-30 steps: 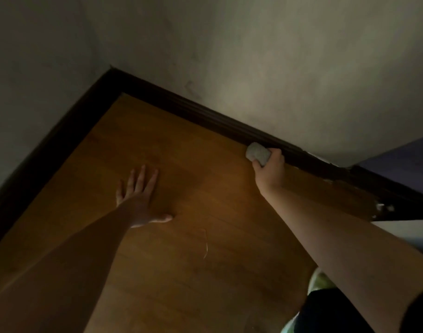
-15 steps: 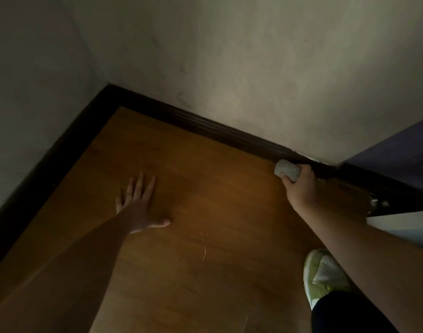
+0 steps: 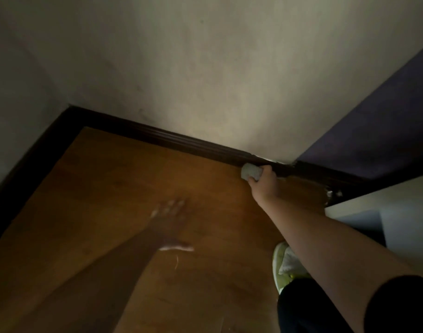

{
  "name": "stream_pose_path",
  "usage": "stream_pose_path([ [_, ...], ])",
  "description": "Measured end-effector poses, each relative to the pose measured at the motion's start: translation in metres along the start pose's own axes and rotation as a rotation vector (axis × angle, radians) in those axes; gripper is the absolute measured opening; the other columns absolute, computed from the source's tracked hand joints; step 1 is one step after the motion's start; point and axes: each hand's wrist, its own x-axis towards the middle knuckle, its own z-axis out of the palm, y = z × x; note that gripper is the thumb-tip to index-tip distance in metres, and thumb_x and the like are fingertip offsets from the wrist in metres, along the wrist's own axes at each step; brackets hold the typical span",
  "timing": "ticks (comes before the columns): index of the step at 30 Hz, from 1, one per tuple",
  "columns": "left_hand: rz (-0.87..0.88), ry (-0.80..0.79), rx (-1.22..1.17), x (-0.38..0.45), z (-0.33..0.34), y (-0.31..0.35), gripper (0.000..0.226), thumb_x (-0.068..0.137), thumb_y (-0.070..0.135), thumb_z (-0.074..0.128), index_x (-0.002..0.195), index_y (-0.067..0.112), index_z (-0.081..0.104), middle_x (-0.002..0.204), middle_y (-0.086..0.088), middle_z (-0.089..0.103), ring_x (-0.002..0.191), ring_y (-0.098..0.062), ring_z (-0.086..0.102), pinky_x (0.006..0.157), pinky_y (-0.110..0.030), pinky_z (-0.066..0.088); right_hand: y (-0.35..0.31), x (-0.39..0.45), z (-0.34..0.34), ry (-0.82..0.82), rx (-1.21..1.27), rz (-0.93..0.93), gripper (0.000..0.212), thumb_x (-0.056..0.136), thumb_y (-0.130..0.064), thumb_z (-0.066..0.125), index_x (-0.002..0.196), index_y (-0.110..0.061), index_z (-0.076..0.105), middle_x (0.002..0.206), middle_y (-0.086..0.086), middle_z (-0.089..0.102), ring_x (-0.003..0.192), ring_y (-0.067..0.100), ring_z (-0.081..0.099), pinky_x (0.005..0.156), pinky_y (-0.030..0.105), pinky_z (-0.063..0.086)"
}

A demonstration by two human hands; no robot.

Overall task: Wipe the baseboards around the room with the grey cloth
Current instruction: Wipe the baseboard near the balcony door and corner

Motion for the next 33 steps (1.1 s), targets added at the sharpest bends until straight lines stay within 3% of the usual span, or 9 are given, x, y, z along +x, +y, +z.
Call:
stream_pose_path([
  [2, 0.019, -0.019, 0.081, 0.016, 0.003, 0.045, 0.130, 0.066, 0.087, 0.060, 0.156, 0.031, -0.015, 0.164, -0.008, -0.022, 0.151, -0.036, -0.015, 0.119, -0.063, 0.004, 0.005, 0.001, -0.005, -0.005, 0.003, -0.008, 0.037, 0.093, -0.025, 0.066, 0.124, -0.014, 0.049, 0.123, 0.011, 0.052, 0.106, 0.030, 0.060, 0.083, 0.037, 0.050],
  [5, -0.071, 0.026, 0.130, 0.029, 0.007, 0.068, 0.133, 0.065, 0.078, 0.069, 0.155, 0.030, -0.016, 0.163, -0.012, -0.022, 0.149, -0.045, -0.013, 0.114, -0.070, 0.007, 0.017, 0.005, -0.014, -0.005, -0.017, 0.002, 0.038, 0.094, -0.026, 0.065, 0.126, -0.016, 0.047, 0.125, 0.010, 0.050, 0.108, 0.029, 0.058, 0.088, 0.042, 0.052],
  [11, -0.087, 0.019, 0.114, 0.034, 0.013, 0.067, 0.133, 0.066, 0.074, 0.073, 0.154, 0.033, -0.018, 0.162, -0.011, -0.025, 0.148, -0.045, -0.016, 0.114, -0.072, 0.007, 0.049, 0.003, -0.047, 0.028, -0.041, 0.081, 0.041, 0.095, -0.025, 0.064, 0.131, -0.015, 0.047, 0.131, 0.011, 0.051, 0.114, 0.032, 0.058, 0.086, 0.039, 0.049],
  [16, -0.077, 0.037, 0.107, 0.036, 0.016, 0.067, 0.134, 0.065, 0.074, 0.072, 0.153, 0.034, -0.020, 0.162, -0.010, -0.027, 0.148, -0.044, -0.017, 0.114, -0.071, 0.005, 0.064, -0.001, -0.071, 0.080, -0.253, 0.089, 0.045, 0.093, -0.035, 0.064, 0.132, -0.017, 0.050, 0.128, 0.010, 0.056, 0.116, 0.032, 0.057, 0.083, 0.037, 0.043],
  [19, -0.068, 0.059, 0.102, 0.037, 0.020, 0.062, 0.133, 0.064, 0.075, 0.072, 0.153, 0.036, -0.019, 0.162, -0.009, -0.026, 0.148, -0.042, -0.018, 0.115, -0.070, 0.005, 0.068, -0.001, -0.075, 0.091, -0.219, 0.140, 0.047, 0.094, -0.036, 0.063, 0.133, -0.015, 0.047, 0.130, 0.012, 0.054, 0.116, 0.033, 0.055, 0.088, 0.044, 0.046],
  [27, 0.054, 0.066, 0.033, 0.031, 0.010, 0.036, 0.121, 0.074, 0.076, 0.064, 0.153, 0.039, -0.021, 0.156, 0.001, -0.034, 0.152, -0.030, -0.013, 0.122, -0.052, 0.006, 0.080, -0.001, -0.084, 0.214, -0.110, 0.308, 0.060, 0.094, -0.039, 0.061, 0.139, -0.010, 0.035, 0.139, 0.021, 0.045, 0.125, 0.042, 0.048, 0.095, 0.059, 0.048],
  [30, -0.037, 0.186, -0.082, 0.019, -0.001, 0.009, 0.121, 0.072, 0.079, 0.063, 0.148, 0.048, -0.027, 0.159, 0.003, -0.031, 0.153, -0.028, -0.002, 0.119, -0.055, 0.009, 0.071, -0.018, -0.070, 0.270, -0.200, 0.210, 0.056, 0.090, -0.043, 0.065, 0.132, -0.011, 0.044, 0.127, 0.016, 0.055, 0.112, 0.035, 0.058, 0.076, 0.041, 0.053],
  [31, -0.092, 0.212, -0.101, 0.015, -0.003, -0.004, 0.123, 0.070, 0.082, 0.062, 0.145, 0.050, -0.031, 0.160, 0.004, -0.031, 0.153, -0.027, -0.004, 0.118, -0.059, 0.009, 0.065, -0.028, -0.061, 0.308, -0.189, 0.191, 0.055, 0.089, -0.042, 0.067, 0.129, -0.010, 0.048, 0.123, 0.014, 0.059, 0.107, 0.033, 0.062, 0.068, 0.031, 0.050],
  [33, -0.218, 0.222, -0.099, 0.004, -0.006, -0.034, 0.128, 0.064, 0.089, 0.058, 0.143, 0.048, -0.034, 0.157, 0.004, -0.038, 0.151, -0.024, -0.015, 0.117, -0.063, 0.006, 0.047, -0.047, -0.039, 0.299, -0.032, 0.191, 0.053, 0.089, -0.036, 0.070, 0.129, -0.010, 0.049, 0.123, 0.012, 0.060, 0.106, 0.029, 0.064, 0.064, 0.027, 0.051],
])
